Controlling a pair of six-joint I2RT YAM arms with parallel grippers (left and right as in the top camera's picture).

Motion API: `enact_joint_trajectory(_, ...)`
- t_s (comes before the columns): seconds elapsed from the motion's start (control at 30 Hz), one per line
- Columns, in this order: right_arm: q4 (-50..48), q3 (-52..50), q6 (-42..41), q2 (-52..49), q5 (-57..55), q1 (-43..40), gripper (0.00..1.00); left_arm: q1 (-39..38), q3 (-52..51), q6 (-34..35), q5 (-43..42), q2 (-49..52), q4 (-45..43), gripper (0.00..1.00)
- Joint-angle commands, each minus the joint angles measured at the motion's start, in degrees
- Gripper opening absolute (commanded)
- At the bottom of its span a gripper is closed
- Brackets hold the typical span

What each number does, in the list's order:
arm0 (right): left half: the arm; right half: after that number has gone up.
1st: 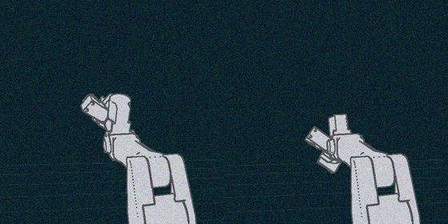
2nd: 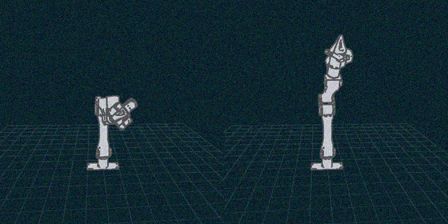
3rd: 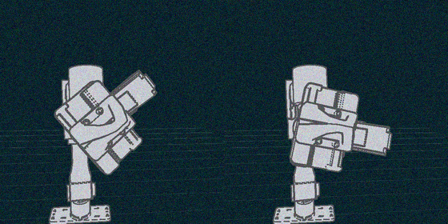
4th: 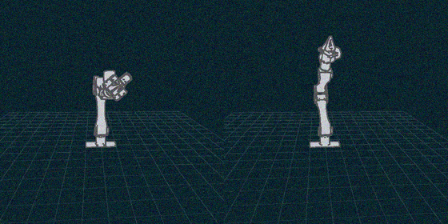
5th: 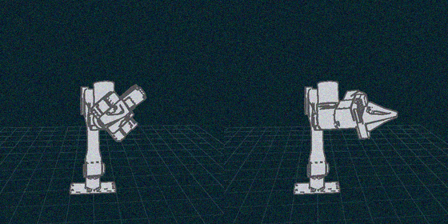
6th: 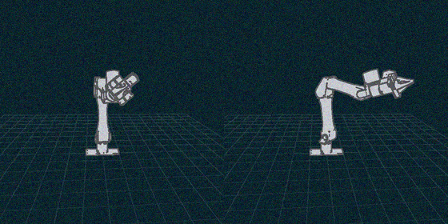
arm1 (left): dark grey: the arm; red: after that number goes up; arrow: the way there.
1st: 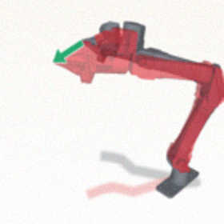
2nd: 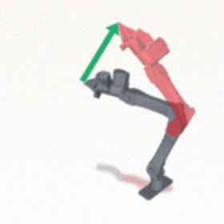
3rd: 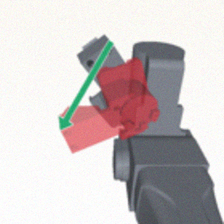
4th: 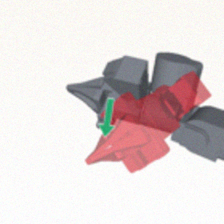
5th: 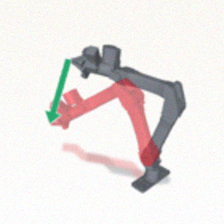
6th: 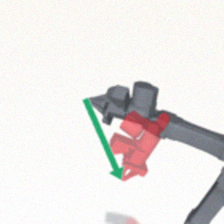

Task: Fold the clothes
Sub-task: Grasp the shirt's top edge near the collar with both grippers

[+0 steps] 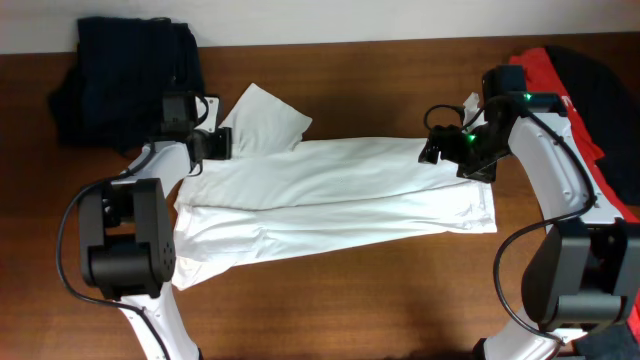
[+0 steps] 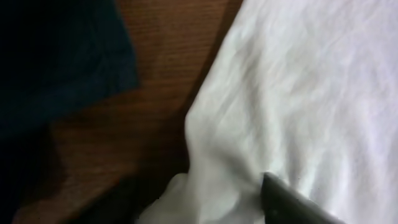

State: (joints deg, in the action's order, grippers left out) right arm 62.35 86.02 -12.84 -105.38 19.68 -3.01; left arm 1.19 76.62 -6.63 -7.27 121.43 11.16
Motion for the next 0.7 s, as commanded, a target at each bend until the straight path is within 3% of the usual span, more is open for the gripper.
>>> enact_joint_trajectory(0.0, -0.1, 0.2, 0.8, 0.2, 0.7, 0.4, 0.89, 0.3, 0.2, -0.8, -0.2, 1.5, 0.9, 0.0)
enact_joint_trajectory(0.27, 2.3, 2.4, 0.9, 0.2, -12.7, -0.7, 0.93, 0.3, 1.5, -0.7, -0.2, -7.8, 1.0, 0.0)
enact_joint_trajectory(0.33, -0.7, 3.5, 1.7, 0.2, -12.6, -1.5, 0.93, 0.3, 1.5, -0.7, -0.2, -8.6, 1.6, 0.0)
enact_joint_trajectory(0.43, -6.4, 4.3, 12.1, 0.2, -16.0, -1.5, 0.96, 0.3, 1.5, -0.8, -0.2, -8.5, 4.5, 0.0)
enact_joint_trajectory(0.53, -10.7, 4.3, 12.5, -0.1, -24.9, -1.5, 0.99, 0.3, 1.5, -0.8, -0.2, -8.5, 6.1, 0.0)
enact_joint_trajectory(0.67, -17.0, 4.3, 13.0, -3.3, -25.2, -1.5, 0.98, 0.3, 1.4, -0.7, -0.2, -8.5, 6.6, 0.0)
